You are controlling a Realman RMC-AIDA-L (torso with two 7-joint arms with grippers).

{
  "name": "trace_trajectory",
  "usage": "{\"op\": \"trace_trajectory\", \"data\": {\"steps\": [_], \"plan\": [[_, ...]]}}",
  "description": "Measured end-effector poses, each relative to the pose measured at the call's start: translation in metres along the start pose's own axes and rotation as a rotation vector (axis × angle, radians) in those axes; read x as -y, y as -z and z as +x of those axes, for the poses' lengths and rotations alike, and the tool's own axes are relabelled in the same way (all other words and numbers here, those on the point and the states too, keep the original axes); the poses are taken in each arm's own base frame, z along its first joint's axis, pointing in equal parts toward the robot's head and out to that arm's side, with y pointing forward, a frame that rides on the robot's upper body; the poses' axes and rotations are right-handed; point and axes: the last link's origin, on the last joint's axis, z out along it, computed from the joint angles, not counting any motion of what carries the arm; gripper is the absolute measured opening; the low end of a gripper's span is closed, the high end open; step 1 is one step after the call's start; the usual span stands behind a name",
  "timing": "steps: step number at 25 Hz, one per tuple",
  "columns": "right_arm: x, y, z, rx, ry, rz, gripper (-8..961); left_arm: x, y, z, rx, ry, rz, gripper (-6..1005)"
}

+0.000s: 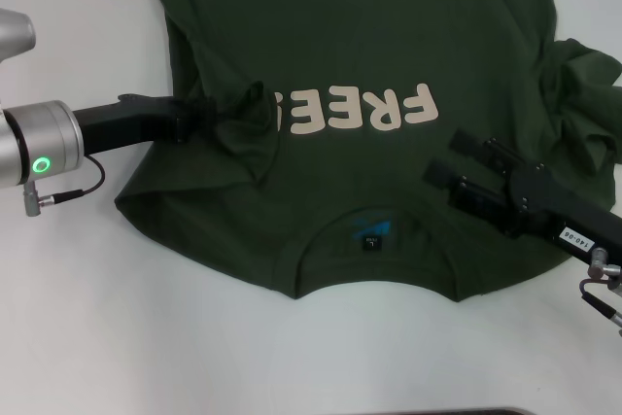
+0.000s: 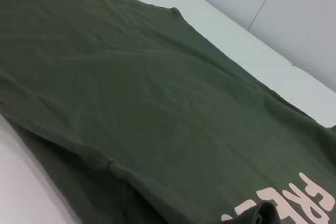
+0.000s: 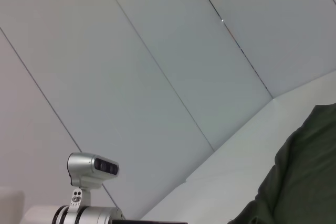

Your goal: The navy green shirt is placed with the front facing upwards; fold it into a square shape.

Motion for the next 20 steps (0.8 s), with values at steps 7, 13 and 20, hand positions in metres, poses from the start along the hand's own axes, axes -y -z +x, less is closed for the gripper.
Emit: {"op": "trace_trajectory", "data": {"steps": [7, 13, 20], "plan": [[-0.0001, 0.0004, 0.0003, 0.0, -0.001, 0.001, 911, -0.0023, -0.0023, -0.0002, 0.003, -0.002, -0.006, 149], [-0.0002, 0.0005, 0.0006, -0.002, -0.001, 0.0, 912, -0.0023, -0.0021, 0.0003, -0.002, 0.0, -0.006, 114], [-0.0002, 0.0001, 0.0004, -0.002, 0.0, -0.001, 912, -0.0028, -0.0022, -0.0011, 0.003, -0.001, -0.006, 273]]}}
